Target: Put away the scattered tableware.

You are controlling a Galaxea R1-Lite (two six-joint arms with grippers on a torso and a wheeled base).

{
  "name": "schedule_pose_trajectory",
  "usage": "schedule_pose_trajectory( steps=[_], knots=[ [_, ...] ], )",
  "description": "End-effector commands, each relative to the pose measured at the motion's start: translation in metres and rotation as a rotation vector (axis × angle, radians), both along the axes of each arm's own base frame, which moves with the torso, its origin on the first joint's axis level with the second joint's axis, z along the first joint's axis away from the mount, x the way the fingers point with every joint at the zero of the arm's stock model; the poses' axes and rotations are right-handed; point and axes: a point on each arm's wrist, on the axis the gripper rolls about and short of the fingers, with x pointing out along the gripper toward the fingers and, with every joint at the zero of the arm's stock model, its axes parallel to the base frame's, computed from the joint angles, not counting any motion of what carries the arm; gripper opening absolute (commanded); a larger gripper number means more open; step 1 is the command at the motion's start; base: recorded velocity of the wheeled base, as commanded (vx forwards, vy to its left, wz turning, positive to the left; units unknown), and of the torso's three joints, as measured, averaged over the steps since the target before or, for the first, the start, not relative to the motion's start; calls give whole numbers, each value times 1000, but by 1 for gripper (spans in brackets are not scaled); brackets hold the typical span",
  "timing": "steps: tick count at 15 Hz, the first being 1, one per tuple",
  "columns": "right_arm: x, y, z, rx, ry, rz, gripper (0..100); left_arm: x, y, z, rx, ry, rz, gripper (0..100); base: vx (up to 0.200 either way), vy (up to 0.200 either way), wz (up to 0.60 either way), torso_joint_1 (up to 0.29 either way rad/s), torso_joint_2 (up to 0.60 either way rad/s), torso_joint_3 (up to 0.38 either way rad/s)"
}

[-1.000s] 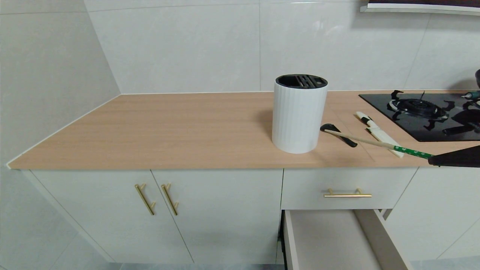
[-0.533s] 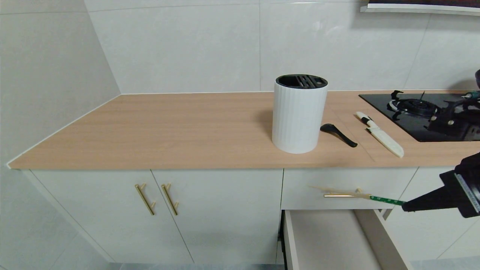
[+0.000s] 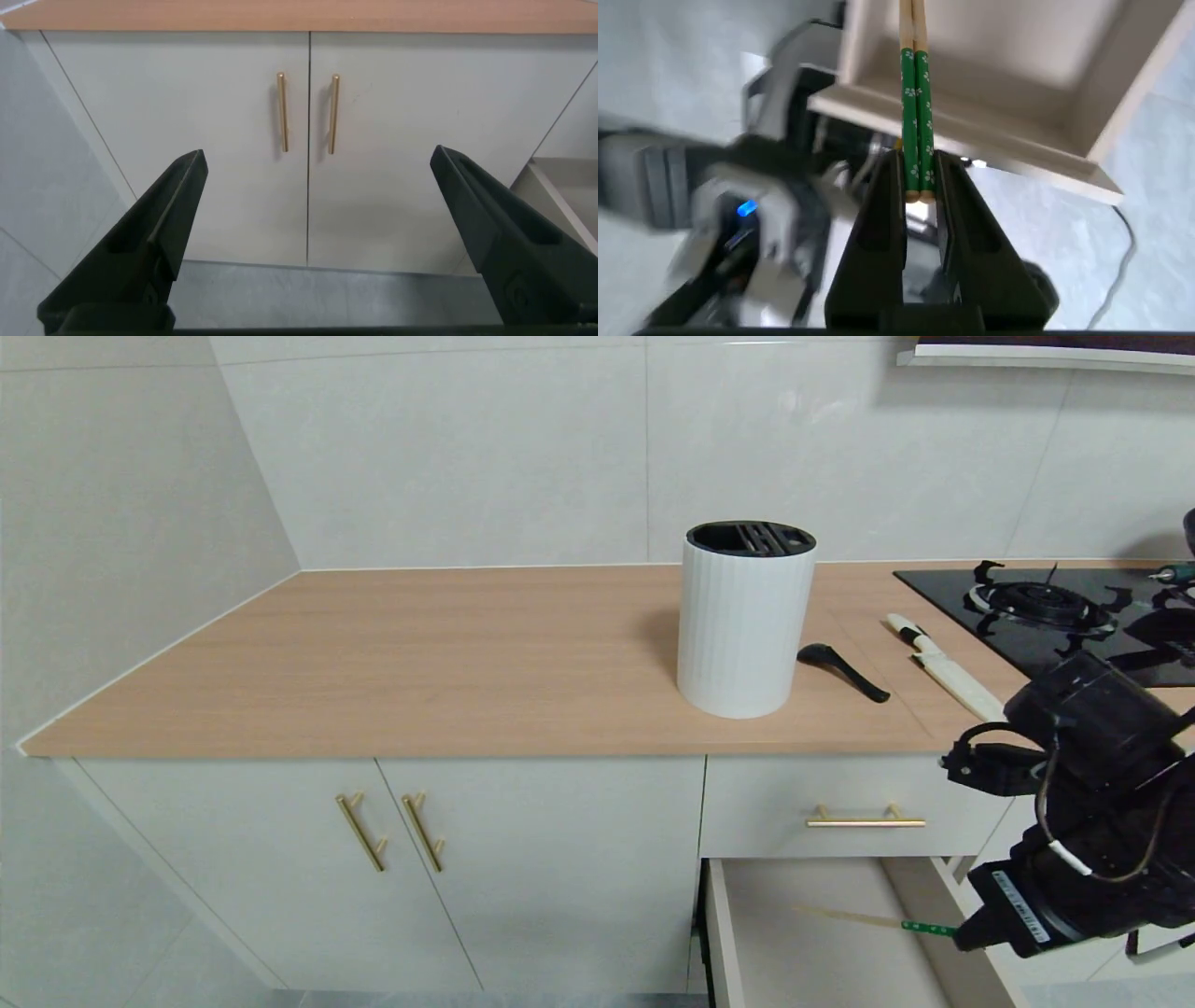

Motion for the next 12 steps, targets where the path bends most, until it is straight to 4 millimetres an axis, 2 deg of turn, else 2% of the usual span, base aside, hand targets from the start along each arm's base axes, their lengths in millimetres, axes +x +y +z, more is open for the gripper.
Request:
schedule_pose_trajectory(
  steps=[1,2,5,12],
  knots=[
    [19,8,-44,-28,27,-83,0,0,0,0,0,1,1,100,0,0,0,0,0,0],
    [26,11,-56,-30,19,-129,0,0,0,0,0,1,1,100,0,0,0,0,0,0],
    [38,16,-73,-39,35,-151,0,0,0,0,0,1,1,100,0,0,0,0,0,0],
    [44,22,-80,-19,17,-169,0,0,0,0,0,1,1,100,0,0,0,0,0,0]
  ],
)
